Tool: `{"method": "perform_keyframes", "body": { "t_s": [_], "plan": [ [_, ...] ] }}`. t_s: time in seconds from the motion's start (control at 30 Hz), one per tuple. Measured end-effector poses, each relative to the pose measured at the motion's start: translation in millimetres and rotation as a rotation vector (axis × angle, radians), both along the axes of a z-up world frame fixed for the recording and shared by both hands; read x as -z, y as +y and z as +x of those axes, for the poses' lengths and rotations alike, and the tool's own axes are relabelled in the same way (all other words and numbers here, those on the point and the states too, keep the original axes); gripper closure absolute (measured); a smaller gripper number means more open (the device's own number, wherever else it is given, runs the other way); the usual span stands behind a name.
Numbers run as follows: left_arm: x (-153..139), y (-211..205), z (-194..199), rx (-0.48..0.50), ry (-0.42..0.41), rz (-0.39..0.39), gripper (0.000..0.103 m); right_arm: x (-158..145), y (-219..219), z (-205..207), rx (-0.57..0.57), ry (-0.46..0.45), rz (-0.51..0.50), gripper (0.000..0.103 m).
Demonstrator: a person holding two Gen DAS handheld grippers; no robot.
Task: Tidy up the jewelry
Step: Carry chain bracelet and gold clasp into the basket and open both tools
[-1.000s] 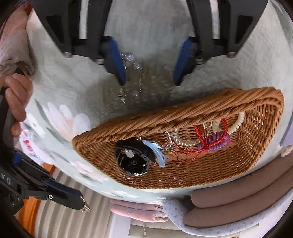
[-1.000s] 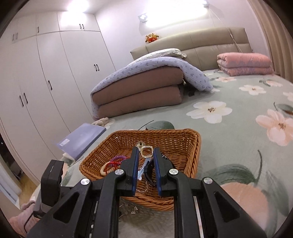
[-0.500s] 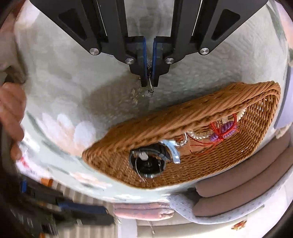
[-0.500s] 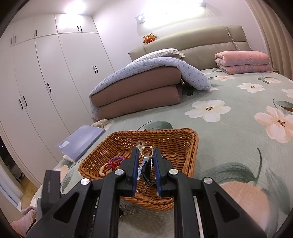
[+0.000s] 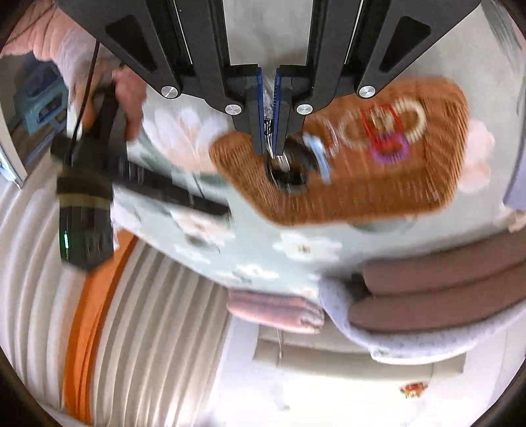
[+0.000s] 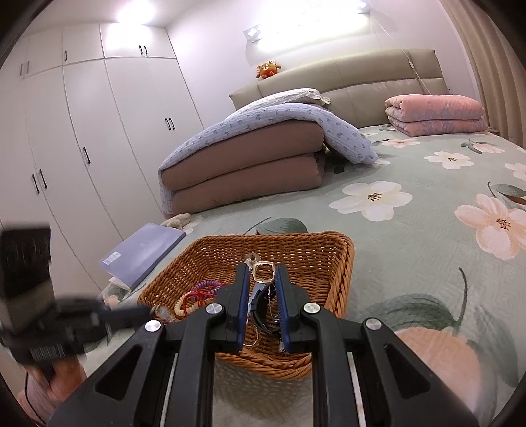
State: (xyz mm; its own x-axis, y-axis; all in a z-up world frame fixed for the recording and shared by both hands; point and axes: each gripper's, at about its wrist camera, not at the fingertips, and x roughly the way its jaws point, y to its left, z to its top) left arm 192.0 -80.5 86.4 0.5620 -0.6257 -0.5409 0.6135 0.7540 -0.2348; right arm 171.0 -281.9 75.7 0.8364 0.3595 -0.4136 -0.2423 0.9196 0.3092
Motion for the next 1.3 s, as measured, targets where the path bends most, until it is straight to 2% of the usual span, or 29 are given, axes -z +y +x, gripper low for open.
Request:
{"method": "perform_keyframes", "body": {
  "t_s": [0.1, 0.2, 0.27, 0.37, 0.47, 0.5, 0.53, 0.6, 0.73, 0.83, 0.9, 1.0, 1.07, 1.17, 1.3],
  "plan": [
    [-6, 0, 24, -0.041, -0.025, -0.013, 0.1, 6, 2, 5, 0.02, 0.019, -0.028, 0.085],
    [3, 4, 46, -0.056, 0.012, -0.066, 0.1, 13, 1, 12, 0.026, 0.046, -0.033, 0.085],
    [14, 6, 54, -0.065, 0.042, -0.066, 0.1, 15, 2, 14, 0.028, 0.054, -0.047, 0.085],
    [27, 15, 55, -0.024, 0.1, -0.054, 0.1, 15, 4, 13, 0.018, 0.047, -0.051, 0.085],
    [26, 26, 50, -0.049, 0.1, -0.039, 0.098, 14, 7, 11, 0.01, 0.038, -0.054, 0.085],
    [26, 28, 51, -0.058, 0.114, -0.034, 0.091, 14, 7, 12, 0.008, 0.04, -0.055, 0.085],
    [28, 29, 53, -0.067, 0.141, -0.02, 0.077, 15, 8, 12, 0.007, 0.042, -0.057, 0.085],
    [33, 35, 51, -0.088, 0.175, -0.012, 0.057, 16, 9, 13, 0.011, 0.049, -0.069, 0.084],
    [41, 52, 23, -0.08, 0.17, -0.032, 0.056, 19, 8, 18, 0.011, 0.069, -0.065, 0.084],
    [46, 55, 3, -0.033, 0.169, -0.059, 0.053, 21, 10, 21, 0.029, 0.081, -0.083, 0.082],
    [52, 46, -1, 0.007, 0.183, -0.039, 0.052, 23, 8, 21, 0.047, 0.085, -0.093, 0.065],
    [60, 30, -2, 0.014, 0.178, 0.014, 0.052, 22, 5, 18, 0.056, 0.077, -0.086, 0.064],
    [68, 26, 2, 0.021, 0.215, 0.02, 0.052, 21, 3, 17, 0.054, 0.072, -0.075, 0.064],
    [74, 28, 6, 0.032, 0.238, 0.01, 0.052, 20, 3, 16, 0.047, 0.065, -0.069, 0.064],
    [70, 33, -2, 0.031, 0.222, -0.015, 0.052, 16, 8, 6, 0.056, 0.026, -0.095, 0.064]
  ]
}}
